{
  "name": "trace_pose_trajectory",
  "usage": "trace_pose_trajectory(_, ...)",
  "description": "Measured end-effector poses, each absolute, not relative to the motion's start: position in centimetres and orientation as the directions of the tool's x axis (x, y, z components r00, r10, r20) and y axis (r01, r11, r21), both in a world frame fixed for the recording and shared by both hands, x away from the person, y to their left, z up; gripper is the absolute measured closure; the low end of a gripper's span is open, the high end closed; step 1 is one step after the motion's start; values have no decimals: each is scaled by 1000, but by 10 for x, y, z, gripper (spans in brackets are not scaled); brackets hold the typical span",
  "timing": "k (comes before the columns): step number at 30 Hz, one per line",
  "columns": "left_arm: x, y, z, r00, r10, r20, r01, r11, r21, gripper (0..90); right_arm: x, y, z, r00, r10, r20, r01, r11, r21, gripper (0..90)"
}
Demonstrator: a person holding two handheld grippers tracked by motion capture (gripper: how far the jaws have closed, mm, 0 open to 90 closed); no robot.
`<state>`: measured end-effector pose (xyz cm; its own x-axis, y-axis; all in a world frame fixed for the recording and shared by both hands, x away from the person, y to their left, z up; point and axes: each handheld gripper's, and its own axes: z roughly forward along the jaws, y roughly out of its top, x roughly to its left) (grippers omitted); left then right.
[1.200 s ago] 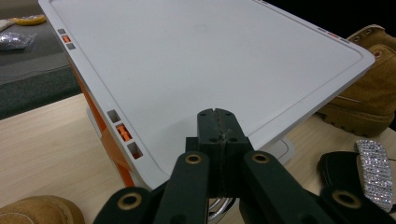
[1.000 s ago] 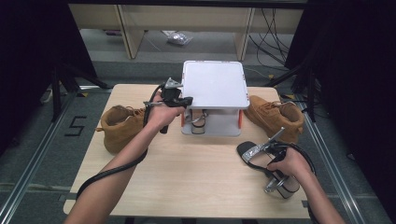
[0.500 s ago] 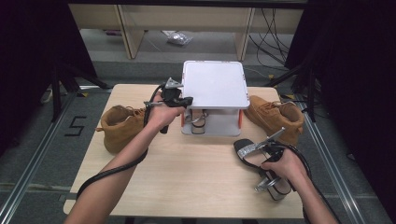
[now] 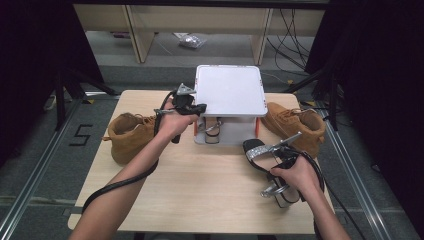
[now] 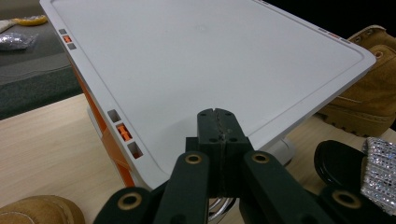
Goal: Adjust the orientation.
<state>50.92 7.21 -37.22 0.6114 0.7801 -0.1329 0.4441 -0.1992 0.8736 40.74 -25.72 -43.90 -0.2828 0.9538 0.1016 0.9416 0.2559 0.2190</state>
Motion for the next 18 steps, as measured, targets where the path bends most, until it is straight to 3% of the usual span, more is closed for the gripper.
trace_pose_trajectory(4, 509, 72, -372, 608, 784, -126, 444, -204, 872, 897, 408, -248, -438, -252, 961, 112, 953, 227, 202, 438)
trace_pose_trajectory(15, 509, 72, -373, 607, 783, -137, 444, -191, 876, 897, 414, -228, -439, -279, 953, 114, 938, 245, 245, 438)
trace_pose_trajectory(18, 509, 73, -373, 605, 784, -139, 445, -189, 875, 897, 416, -221, -436, -233, 961, 148, 951, 194, 242, 438)
